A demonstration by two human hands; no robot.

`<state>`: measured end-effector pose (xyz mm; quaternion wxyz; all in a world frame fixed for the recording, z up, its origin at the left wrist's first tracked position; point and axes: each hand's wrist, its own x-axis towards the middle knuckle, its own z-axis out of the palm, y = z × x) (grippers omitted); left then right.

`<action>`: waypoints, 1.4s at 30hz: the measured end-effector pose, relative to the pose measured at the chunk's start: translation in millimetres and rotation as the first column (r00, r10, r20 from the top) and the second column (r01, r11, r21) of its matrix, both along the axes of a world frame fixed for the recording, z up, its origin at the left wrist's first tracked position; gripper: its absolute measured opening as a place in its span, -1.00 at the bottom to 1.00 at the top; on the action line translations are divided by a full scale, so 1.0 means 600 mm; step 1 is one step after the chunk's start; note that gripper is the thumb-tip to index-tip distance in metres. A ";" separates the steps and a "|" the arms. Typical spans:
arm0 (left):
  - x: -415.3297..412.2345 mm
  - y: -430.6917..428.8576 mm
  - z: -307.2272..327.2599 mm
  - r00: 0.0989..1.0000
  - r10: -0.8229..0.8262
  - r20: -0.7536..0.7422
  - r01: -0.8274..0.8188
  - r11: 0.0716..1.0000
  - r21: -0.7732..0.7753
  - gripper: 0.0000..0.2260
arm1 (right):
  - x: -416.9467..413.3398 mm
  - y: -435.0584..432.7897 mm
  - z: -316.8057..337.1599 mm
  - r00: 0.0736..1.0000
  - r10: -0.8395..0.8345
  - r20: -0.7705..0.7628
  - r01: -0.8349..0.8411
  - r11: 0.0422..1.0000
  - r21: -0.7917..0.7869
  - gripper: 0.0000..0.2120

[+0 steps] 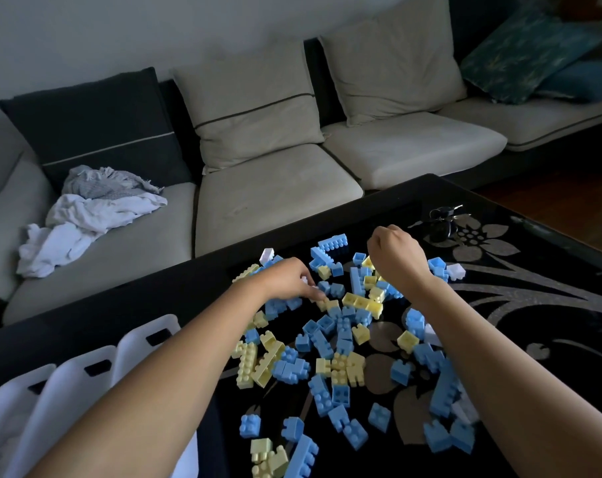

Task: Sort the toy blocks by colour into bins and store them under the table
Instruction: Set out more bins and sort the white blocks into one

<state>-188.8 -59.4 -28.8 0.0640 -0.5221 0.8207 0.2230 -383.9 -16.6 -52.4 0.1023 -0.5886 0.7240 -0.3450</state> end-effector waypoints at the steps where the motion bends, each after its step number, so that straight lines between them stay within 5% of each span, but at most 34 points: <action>1: -0.003 0.007 -0.002 1.000 0.009 -0.014 -0.009 1.000 0.004 -0.74 | 0.002 0.001 0.008 1.000 0.009 0.013 -0.009 1.000 -0.009 -0.71; 8: 0.041 0.064 0.043 0.953 0.132 -0.272 -0.168 0.980 -0.110 -0.79 | 0.034 0.049 0.108 0.915 0.179 0.362 -0.217 0.974 0.066 -0.75; 12: 0.082 0.108 0.088 0.799 0.277 -0.533 -0.309 0.950 0.030 -0.81 | 0.076 0.086 0.160 0.813 0.070 0.578 -0.246 0.941 0.232 -0.82; 14: 0.112 0.132 0.107 0.652 0.409 -0.638 -0.422 0.895 0.142 -0.79 | 0.098 0.104 0.163 0.731 0.119 0.672 -0.359 0.905 0.230 -0.83; 16: 0.149 0.153 0.121 0.411 0.547 -0.729 -0.494 0.806 0.326 -0.81 | 0.118 0.120 0.150 0.542 0.197 0.817 -0.533 0.832 0.153 -0.79; 19: 0.215 0.193 0.140 -0.005 0.683 -0.730 -0.349 0.683 0.642 -0.86 | 0.158 0.131 0.139 0.308 0.176 0.935 -0.669 0.739 0.081 -0.77; 21: 0.269 0.230 0.147 -0.119 0.686 -0.718 -0.309 0.662 0.683 -0.89 | 0.206 0.129 0.141 0.200 0.127 0.972 -0.701 0.711 0.051 -0.78; 26: 0.410 0.327 0.129 -0.126 0.610 -0.783 -0.562 0.607 0.563 -0.88 | 0.361 0.131 0.150 0.093 0.049 0.994 -0.751 0.659 0.038 -0.74; 30: 0.519 0.400 0.097 0.012 0.601 -0.799 -0.818 0.465 0.338 -0.89 | 0.487 0.135 0.157 -0.028 -0.094 0.995 -0.851 0.524 0.026 -0.74; 33: 0.572 0.445 0.089 0.192 0.650 -0.735 -0.933 0.352 0.068 -0.89 | 0.586 0.145 0.160 0.001 -0.152 0.988 -0.880 0.470 0.073 -0.72; 35: 0.596 0.466 0.082 0.215 0.698 -0.683 -0.954 0.299 0.005 -0.90 | 0.644 0.161 0.162 0.035 -0.183 0.983 -0.898 0.425 0.111 -0.73; 38: 0.602 0.473 0.069 0.226 0.705 -0.673 -0.938 0.345 0.047 -0.91 | 0.695 0.171 0.156 0.144 -0.130 0.981 -0.897 0.402 0.185 -0.77; 42: 0.575 0.466 0.063 0.221 0.672 -0.707 -0.878 0.453 0.156 -0.90 | 0.714 0.174 0.156 0.317 0.122 0.941 -0.891 0.377 0.251 -0.55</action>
